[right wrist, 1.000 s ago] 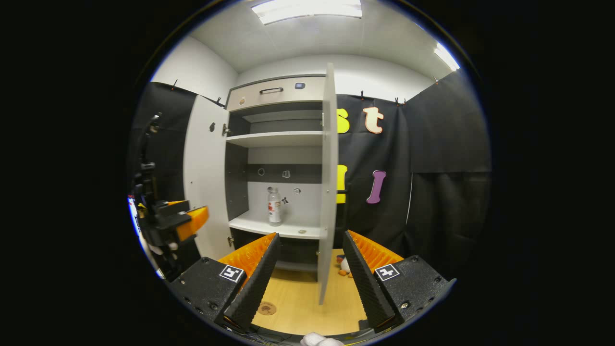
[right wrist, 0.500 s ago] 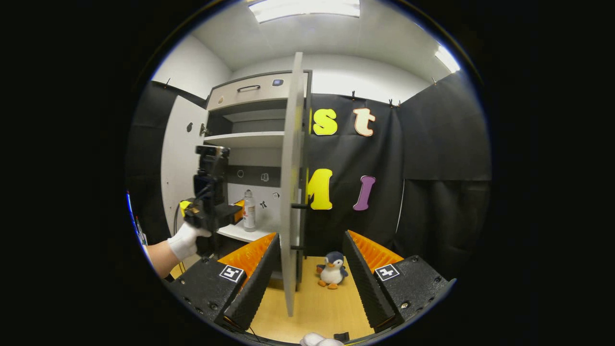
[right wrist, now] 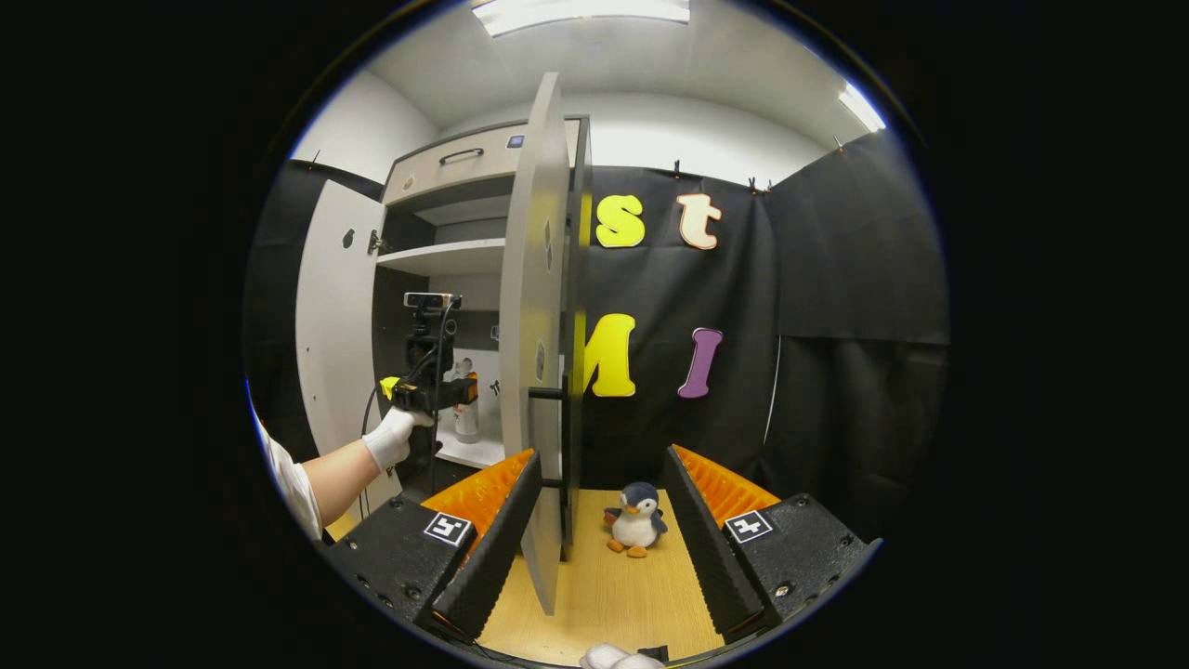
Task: Grasp the bottle in the cabinet with the left hand and place it on the coaster, then close the right door with the right hand and the left door with the left hand.
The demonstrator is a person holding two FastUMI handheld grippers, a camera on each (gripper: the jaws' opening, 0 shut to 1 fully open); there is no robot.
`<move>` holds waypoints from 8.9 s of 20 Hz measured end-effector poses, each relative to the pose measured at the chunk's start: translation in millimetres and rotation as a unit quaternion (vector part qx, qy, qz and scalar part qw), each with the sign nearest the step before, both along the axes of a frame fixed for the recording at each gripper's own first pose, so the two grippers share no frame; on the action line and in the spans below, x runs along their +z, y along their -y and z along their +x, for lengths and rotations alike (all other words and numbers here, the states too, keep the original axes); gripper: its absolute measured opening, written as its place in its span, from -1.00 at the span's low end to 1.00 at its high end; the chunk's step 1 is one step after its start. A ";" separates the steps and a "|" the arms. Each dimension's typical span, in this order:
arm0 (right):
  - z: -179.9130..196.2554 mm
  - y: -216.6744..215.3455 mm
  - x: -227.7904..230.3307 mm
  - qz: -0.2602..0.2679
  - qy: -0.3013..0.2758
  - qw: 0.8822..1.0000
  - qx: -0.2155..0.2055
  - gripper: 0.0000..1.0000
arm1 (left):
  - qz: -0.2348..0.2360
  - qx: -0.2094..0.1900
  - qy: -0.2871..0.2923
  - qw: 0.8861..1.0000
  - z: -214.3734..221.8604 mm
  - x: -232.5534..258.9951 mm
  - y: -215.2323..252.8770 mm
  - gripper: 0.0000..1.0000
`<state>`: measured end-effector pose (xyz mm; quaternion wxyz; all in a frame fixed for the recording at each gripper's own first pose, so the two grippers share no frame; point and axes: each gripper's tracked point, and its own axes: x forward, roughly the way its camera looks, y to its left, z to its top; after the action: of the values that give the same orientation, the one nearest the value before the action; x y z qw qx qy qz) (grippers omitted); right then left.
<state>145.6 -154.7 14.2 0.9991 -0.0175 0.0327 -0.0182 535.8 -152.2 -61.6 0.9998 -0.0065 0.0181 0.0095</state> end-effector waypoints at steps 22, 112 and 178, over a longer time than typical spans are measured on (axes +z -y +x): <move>-35.3 -30.9 -22.3 0.014 0.017 1.000 0.001 0.63 | 0.020 -0.092 0.064 0.993 -124.7 4.1 -21.1 0.50; 94.9 23.0 2.0 0.005 -0.006 1.000 0.023 0.61 | -0.007 0.121 -0.032 0.992 -435.2 -38.2 -198.6 0.92; -167.3 -125.6 -51.4 0.027 -0.057 0.996 0.056 0.67 | 0.052 0.022 0.015 0.998 -208.1 7.5 -319.3 0.77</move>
<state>-21.8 -29.0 -37.2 0.9952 0.0068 0.0889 0.0396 327.7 167.1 -54.0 0.9984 0.0451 0.0029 0.0325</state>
